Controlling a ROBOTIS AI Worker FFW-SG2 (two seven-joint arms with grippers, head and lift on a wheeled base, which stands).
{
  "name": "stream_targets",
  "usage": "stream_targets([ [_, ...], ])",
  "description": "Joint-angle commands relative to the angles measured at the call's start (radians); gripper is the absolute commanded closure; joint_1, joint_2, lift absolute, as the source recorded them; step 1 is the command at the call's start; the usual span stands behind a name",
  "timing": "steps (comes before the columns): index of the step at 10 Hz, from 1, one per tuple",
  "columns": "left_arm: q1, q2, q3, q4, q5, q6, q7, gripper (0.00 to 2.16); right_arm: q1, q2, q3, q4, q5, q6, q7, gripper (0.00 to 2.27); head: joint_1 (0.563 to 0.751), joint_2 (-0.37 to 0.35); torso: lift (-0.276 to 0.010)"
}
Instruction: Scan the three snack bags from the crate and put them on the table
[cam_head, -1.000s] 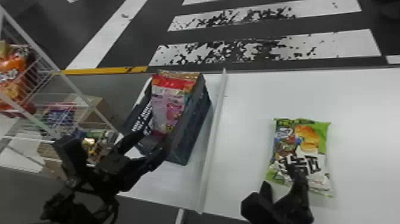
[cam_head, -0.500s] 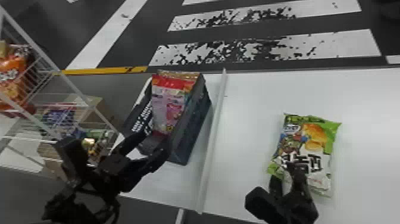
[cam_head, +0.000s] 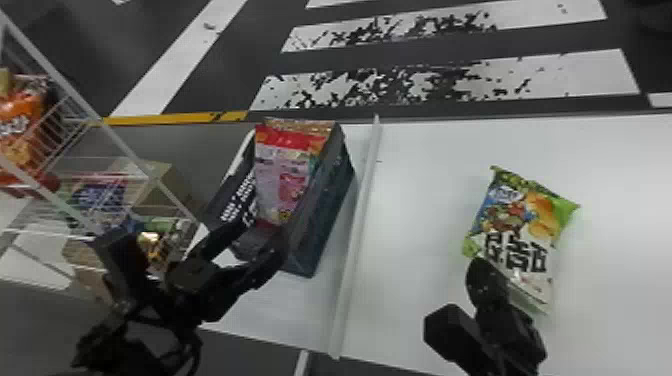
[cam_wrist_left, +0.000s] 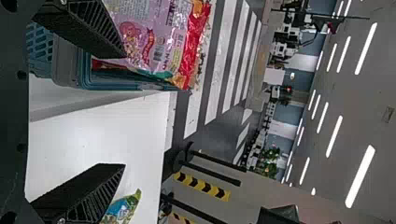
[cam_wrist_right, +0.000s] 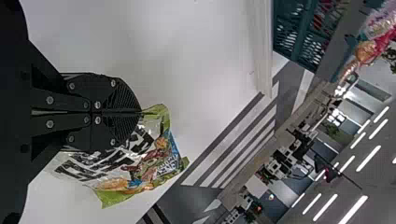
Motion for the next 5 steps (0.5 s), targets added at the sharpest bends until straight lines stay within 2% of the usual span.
stream_targets([
  [1, -0.002, 0.0, 0.0, 0.0, 0.0, 0.0, -0.001, 0.03, 0.032, -0.019, -0.042, -0.104, -0.047, -0.051, 0.0, 2.24, 0.695, 0.35, -0.094],
  [3, -0.006, 0.0, 0.0, 0.0, 0.0, 0.0, -0.01, 0.03, 0.066, -0.026, -0.132, -0.284, -0.179, -0.088, 0.002, 2.24, 0.695, 0.35, -0.094],
  [5, -0.011, 0.0, 0.0, -0.002, 0.0, 0.0, -0.016, 0.03, 0.1, -0.02, -0.275, -0.432, -0.444, -0.097, 0.008, 2.24, 0.695, 0.35, -0.094],
])
